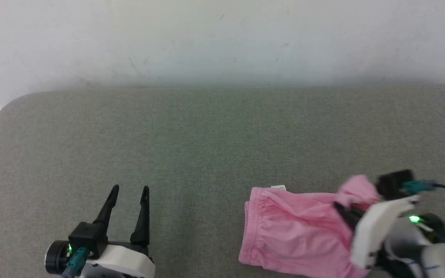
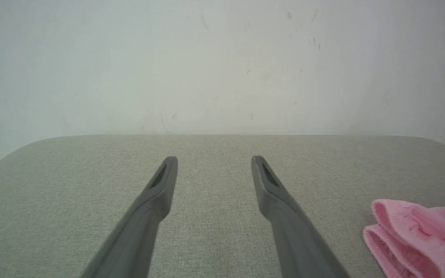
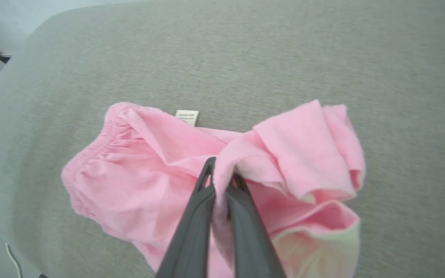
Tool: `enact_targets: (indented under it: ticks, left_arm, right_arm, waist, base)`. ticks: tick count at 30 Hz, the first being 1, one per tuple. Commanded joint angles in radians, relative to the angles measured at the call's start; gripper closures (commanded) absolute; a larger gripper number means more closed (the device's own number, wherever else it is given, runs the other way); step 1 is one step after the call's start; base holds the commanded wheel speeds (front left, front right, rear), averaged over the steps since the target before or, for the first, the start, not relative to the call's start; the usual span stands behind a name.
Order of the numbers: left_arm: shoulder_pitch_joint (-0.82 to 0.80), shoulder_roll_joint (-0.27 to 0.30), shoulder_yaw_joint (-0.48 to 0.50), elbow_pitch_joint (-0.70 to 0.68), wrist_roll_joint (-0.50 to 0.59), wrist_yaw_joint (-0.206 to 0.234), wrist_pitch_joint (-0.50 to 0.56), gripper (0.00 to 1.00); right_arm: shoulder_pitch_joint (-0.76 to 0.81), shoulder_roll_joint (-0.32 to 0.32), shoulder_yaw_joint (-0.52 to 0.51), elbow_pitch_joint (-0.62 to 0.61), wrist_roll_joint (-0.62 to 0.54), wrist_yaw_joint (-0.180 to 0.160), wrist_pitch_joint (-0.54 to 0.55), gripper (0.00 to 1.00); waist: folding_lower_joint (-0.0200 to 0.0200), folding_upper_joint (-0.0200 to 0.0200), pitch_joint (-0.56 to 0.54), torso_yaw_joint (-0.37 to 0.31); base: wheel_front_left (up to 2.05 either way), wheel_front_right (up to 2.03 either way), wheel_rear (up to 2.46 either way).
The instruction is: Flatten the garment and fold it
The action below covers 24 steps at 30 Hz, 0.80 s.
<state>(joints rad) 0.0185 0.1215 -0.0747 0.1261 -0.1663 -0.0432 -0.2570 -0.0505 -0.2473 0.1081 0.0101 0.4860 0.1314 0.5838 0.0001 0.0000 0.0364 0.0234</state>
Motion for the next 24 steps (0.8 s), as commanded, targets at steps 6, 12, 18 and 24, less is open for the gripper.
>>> enact_targets:
  ticks: [6,12,18,24]
  left_arm:
    - [-0.03,-0.011,-0.005,0.015,0.01,-0.013,-0.005,0.0]
    - [-0.033,-0.027,0.0,0.023,-0.001,-0.016,-0.005,0.0]
    - [-0.025,-0.036,0.009,0.022,0.001,-0.015,-0.005,0.0]
    - [-0.016,-0.041,0.026,0.019,0.007,-0.011,-0.005,0.0]
  right_arm:
    - [-0.086,0.105,0.194,0.06,0.056,-0.001,-0.05,1.0]
    - [-0.137,0.121,0.33,0.161,0.079,-0.001,-0.146,0.0]
    - [-0.166,0.032,0.441,0.1,0.059,-0.001,-0.288,0.0]
    - [-0.126,-0.037,0.365,-0.055,-0.014,-0.001,-0.462,0.0]
  waist:
    - [-0.0001,0.0,0.012,0.033]
    - [-0.0001,0.0,0.02,0.054]
    - [-0.0001,0.0,0.022,0.046]
    - [-0.0001,0.0,0.009,0.01]
  base:
    - [0.0,0.0,0.0]
    - [0.0,0.0,0.0]
    - [0.0,0.0,0.0]
    - [0.0,0.0,0.0]
